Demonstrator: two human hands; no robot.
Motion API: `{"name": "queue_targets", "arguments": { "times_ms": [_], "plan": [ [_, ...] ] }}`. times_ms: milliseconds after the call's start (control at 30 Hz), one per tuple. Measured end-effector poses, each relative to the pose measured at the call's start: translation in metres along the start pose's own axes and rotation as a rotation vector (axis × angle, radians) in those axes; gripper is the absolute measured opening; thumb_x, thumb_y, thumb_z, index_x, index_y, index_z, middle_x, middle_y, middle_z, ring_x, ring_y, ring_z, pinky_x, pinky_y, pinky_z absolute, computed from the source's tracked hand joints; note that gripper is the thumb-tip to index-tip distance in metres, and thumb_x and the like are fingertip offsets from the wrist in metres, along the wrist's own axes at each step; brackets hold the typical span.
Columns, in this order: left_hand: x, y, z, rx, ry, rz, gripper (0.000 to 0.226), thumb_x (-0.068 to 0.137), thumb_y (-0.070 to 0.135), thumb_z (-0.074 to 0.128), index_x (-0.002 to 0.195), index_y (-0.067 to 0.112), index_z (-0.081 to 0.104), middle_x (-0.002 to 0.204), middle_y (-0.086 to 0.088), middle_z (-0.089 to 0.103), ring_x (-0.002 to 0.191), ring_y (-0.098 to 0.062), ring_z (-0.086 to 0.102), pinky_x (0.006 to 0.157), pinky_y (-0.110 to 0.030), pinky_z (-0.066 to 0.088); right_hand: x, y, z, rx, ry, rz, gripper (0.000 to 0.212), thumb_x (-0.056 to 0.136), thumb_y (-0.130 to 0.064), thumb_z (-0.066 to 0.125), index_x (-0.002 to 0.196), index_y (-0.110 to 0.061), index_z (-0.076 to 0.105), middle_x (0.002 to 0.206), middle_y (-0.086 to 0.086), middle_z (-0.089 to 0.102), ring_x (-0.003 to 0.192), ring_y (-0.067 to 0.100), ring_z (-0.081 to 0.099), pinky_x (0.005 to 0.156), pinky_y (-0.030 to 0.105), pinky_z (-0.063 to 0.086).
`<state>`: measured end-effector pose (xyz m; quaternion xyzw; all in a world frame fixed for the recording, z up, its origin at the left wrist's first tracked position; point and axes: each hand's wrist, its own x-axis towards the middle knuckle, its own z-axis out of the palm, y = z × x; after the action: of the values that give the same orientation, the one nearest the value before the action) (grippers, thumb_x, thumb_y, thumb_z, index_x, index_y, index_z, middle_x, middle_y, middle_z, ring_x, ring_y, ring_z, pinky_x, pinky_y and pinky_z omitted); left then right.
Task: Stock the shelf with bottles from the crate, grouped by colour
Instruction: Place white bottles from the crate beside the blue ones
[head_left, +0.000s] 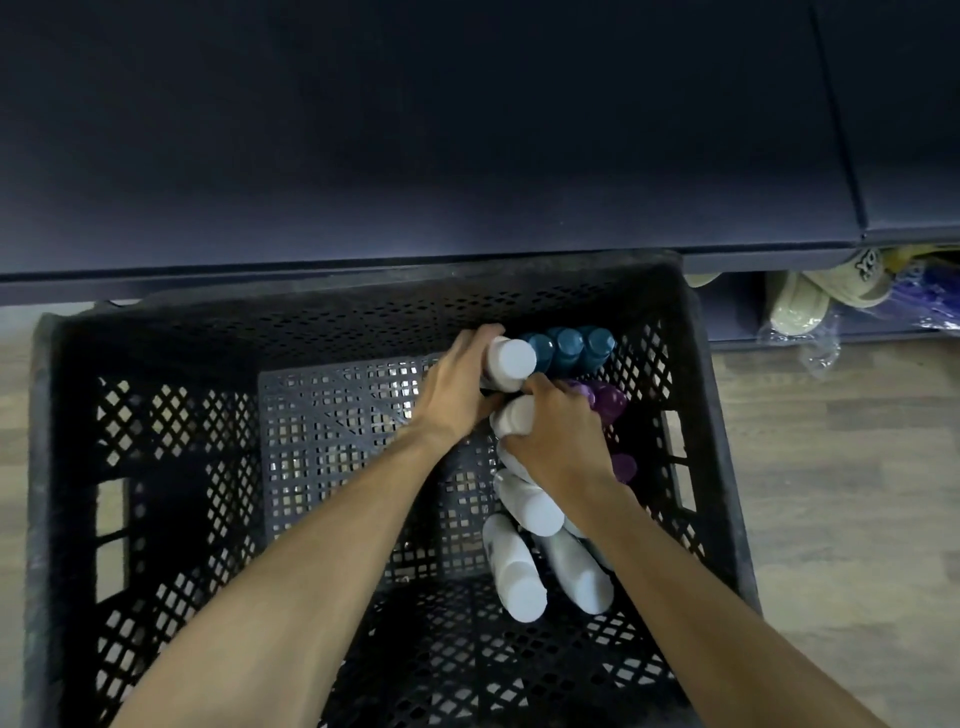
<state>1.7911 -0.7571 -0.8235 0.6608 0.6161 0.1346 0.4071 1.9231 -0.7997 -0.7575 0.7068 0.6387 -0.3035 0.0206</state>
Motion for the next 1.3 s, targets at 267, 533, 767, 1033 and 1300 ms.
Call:
{"name": "queue_targets", "arguments": {
  "times_ms": [267,533,767,1033,1300],
  "plan": [
    [0.001,-0.009,-0.003,0.013,0.083,0.032,0.058,0.066,0.036,0.084,0.108,0.025,0.047,0.107,0.007,0.060,0.090,-0.013,0.056,0.069,-0.030,0.044,0.005,0.005,-0.006,-0.123,0.011,-0.071,0.044,0.084,-0.046,0.067,0.113,-0.014,0.057,0.105,0.006,0.065,0.100,0.026,0.060,0.072,0.029,0.035],
    [-0.023,-0.036,-0.024,-0.047,0.187,-0.038,0.059,0.061,0.031,0.087,0.104,0.024,0.047,0.098,0.004,0.064,0.090,-0.022,0.061,0.071,-0.040,0.053,0.016,0.000,-0.010,-0.204,-0.033,-0.090,0.033,0.083,-0.023,0.070,0.111,-0.017,0.053,0.103,0.007,0.063,0.098,0.030,0.062,0.071,0.032,0.038],
    [-0.044,-0.044,-0.038,-0.045,0.223,-0.064,0.062,0.060,0.031,0.089,0.105,0.022,0.047,0.097,0.006,0.063,0.090,-0.018,0.060,0.073,-0.040,0.052,0.018,0.004,-0.006,-0.028,0.012,-0.127,0.036,0.077,-0.034,0.078,0.103,-0.017,0.061,0.093,0.002,0.067,0.086,0.024,0.062,0.069,0.030,0.039],
    [-0.078,-0.007,-0.079,-0.119,0.298,-0.078,0.062,0.063,0.032,0.087,0.108,0.022,0.046,0.100,0.007,0.061,0.094,-0.016,0.059,0.075,-0.038,0.051,-0.009,-0.007,-0.038,0.247,0.026,-0.250,0.038,0.078,-0.028,0.082,0.105,-0.023,0.057,0.093,-0.013,0.059,0.085,0.007,0.056,0.069,0.016,0.041],
    [-0.145,0.086,-0.180,-0.176,0.398,-0.099,0.072,0.068,0.029,0.084,0.115,0.027,0.030,0.104,0.005,0.058,0.091,-0.016,0.062,0.077,-0.037,0.053,-0.083,-0.075,-0.140,0.334,0.128,-0.331,0.051,0.088,-0.036,0.072,0.130,-0.027,0.043,0.107,-0.006,0.066,0.094,0.010,0.062,0.078,0.028,0.053]
  ]
}}
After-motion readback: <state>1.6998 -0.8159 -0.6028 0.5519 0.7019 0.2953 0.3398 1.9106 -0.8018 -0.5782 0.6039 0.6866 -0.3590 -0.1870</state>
